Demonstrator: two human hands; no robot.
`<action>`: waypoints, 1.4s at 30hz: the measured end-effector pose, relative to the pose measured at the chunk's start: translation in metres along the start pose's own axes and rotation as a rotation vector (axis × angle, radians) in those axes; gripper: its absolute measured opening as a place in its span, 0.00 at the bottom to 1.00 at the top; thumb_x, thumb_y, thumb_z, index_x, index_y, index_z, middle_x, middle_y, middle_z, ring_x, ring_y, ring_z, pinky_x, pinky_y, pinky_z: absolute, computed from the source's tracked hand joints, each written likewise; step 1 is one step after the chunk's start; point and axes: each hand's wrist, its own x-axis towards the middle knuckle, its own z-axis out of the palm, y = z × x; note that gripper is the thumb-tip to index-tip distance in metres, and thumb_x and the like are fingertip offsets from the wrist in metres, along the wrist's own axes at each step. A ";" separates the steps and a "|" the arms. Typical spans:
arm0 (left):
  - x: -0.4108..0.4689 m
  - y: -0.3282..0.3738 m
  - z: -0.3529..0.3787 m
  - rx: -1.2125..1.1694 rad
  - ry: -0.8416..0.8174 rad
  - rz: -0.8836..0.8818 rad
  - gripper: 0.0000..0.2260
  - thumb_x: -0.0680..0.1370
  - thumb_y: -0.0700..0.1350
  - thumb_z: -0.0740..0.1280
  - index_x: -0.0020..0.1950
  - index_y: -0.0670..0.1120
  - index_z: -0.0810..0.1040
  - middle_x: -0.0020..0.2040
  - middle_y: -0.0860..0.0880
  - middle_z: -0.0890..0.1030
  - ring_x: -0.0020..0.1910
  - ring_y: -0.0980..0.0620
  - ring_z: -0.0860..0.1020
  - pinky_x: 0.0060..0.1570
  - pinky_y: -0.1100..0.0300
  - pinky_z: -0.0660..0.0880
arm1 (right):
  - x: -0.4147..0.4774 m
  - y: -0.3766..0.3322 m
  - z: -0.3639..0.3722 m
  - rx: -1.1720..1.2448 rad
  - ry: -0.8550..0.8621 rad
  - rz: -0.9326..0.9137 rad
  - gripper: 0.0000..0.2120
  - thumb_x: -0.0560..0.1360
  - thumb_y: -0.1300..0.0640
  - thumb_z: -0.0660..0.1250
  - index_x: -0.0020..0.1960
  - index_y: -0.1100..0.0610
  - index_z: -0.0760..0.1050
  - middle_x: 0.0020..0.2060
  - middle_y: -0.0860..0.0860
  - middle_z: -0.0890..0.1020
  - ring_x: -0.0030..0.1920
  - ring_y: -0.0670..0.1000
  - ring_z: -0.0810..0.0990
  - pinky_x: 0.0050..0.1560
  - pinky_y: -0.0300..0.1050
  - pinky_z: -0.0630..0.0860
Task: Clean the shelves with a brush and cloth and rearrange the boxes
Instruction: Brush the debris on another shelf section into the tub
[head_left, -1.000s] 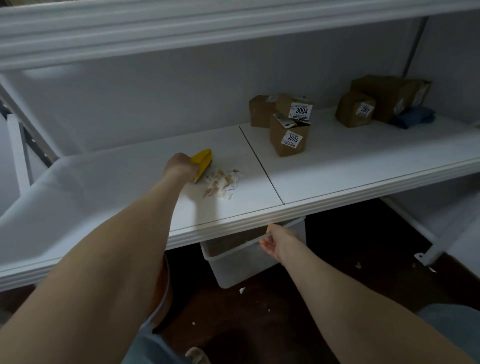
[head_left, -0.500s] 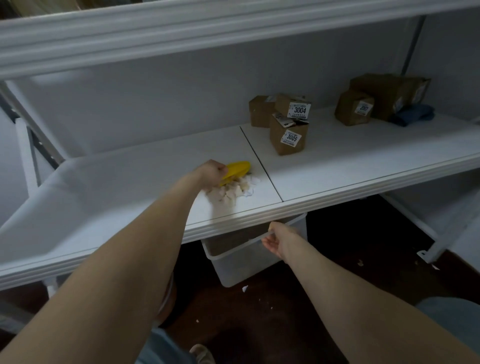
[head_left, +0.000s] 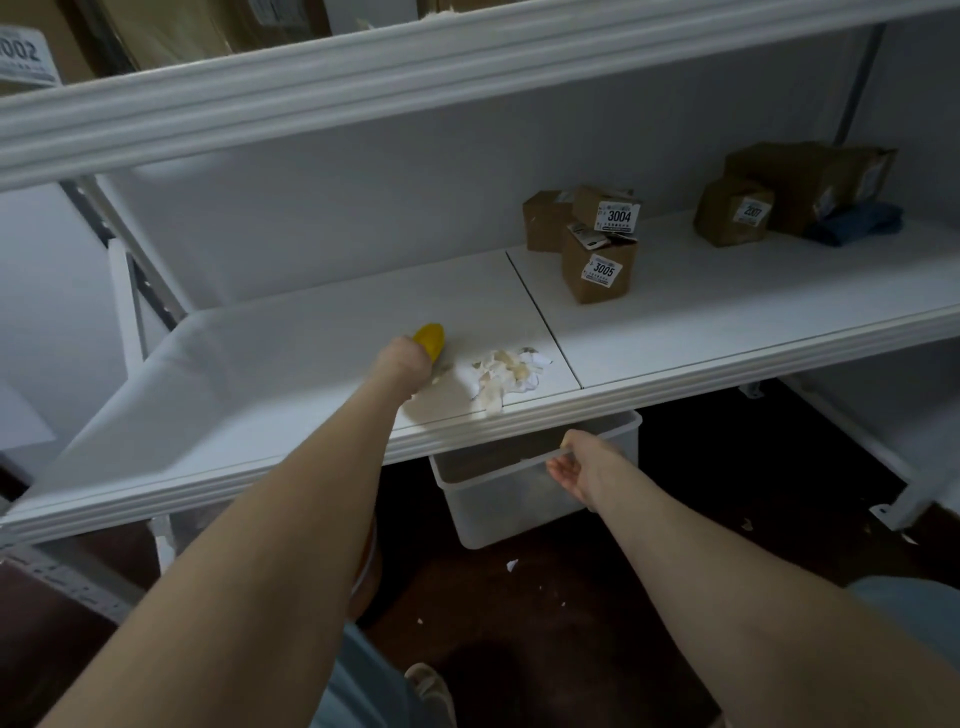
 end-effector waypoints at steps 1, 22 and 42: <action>-0.002 0.006 0.002 -0.005 -0.005 0.015 0.13 0.79 0.35 0.57 0.34 0.38 0.67 0.36 0.42 0.77 0.25 0.48 0.74 0.19 0.62 0.70 | -0.001 0.000 0.000 0.003 0.000 -0.002 0.04 0.74 0.67 0.62 0.48 0.64 0.73 0.31 0.55 0.74 0.30 0.49 0.75 0.16 0.37 0.71; 0.036 0.047 0.012 -0.186 -0.018 0.261 0.10 0.82 0.39 0.51 0.47 0.38 0.69 0.44 0.38 0.71 0.40 0.44 0.70 0.41 0.56 0.68 | 0.012 -0.009 0.005 -0.004 0.006 0.002 0.01 0.75 0.66 0.64 0.44 0.63 0.74 0.31 0.55 0.76 0.30 0.48 0.76 0.18 0.37 0.72; -0.027 0.017 0.004 -0.230 0.017 0.259 0.14 0.82 0.42 0.54 0.59 0.36 0.75 0.52 0.35 0.79 0.52 0.37 0.78 0.48 0.53 0.75 | -0.021 0.005 -0.020 0.016 0.021 -0.026 0.02 0.74 0.67 0.63 0.45 0.63 0.73 0.31 0.55 0.73 0.30 0.49 0.74 0.16 0.39 0.73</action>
